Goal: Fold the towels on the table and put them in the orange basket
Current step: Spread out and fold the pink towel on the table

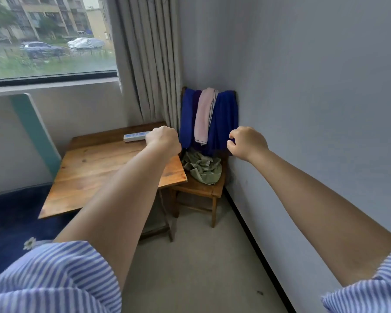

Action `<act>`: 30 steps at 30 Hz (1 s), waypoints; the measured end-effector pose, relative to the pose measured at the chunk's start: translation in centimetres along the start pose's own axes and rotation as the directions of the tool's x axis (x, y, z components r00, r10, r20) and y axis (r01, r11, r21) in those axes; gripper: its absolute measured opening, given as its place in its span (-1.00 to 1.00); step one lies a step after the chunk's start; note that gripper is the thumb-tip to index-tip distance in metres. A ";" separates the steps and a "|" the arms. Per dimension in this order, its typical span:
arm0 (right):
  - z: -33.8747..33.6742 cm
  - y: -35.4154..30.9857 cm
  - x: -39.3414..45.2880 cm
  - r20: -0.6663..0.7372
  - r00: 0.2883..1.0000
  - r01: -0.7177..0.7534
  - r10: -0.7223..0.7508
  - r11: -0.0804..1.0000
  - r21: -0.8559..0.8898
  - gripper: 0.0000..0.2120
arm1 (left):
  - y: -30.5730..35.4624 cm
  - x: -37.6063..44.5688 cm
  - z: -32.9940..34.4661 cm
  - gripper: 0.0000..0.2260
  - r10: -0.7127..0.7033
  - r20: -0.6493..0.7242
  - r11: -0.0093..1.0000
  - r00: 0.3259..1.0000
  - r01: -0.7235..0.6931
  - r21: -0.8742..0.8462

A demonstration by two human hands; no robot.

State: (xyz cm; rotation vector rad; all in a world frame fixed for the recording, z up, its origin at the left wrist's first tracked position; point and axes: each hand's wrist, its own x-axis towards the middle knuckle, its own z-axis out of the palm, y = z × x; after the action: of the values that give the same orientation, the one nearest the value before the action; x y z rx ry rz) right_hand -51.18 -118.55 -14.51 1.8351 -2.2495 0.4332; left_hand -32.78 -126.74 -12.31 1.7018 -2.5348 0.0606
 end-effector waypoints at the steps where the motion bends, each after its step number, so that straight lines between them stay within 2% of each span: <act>1: 0.9 0.8 2.2 0.012 1.000 -0.012 0.012 1.000 -0.006 -0.71 | 0.4 2.6 0.6 -0.87 0.012 0.011 1.000 1.000 -0.012 0.002; 8: 6.2 6.6 15.8 0.030 0.999 -0.033 0.032 0.999 0.009 -0.72 | 3.1 17.8 4.0 -0.85 0.033 0.022 0.999 0.999 -0.032 -0.029; 14: 10.3 12.5 29.4 0.053 0.998 -0.042 0.038 0.997 0.066 -0.72 | 5.9 32.5 6.0 -0.86 -0.001 0.075 0.997 0.997 0.006 -0.070; 20: 15.0 16.0 40.1 0.107 0.991 -0.090 0.080 0.991 0.096 -0.72 | 7.1 43.7 9.6 -0.73 -0.009 0.159 0.990 0.987 0.031 -0.140; 26: 21.1 18.1 48.9 0.166 0.977 -0.159 0.135 0.977 0.144 -0.72 | 7.1 54.9 12.9 -0.73 -0.008 0.165 0.967 0.986 0.049 -0.248; 30: 24.8 19.3 54.2 0.198 0.957 -0.246 0.210 0.953 0.177 -0.73 | 7.3 62.4 14.6 -0.83 0.049 0.185 0.941 0.981 0.016 -0.337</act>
State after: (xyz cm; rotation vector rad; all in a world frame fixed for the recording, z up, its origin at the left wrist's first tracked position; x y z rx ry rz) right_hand -80.51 -173.48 -21.12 1.7707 -2.6438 0.5753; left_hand -63.79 -182.66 -20.82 1.6157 -2.5005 -0.5314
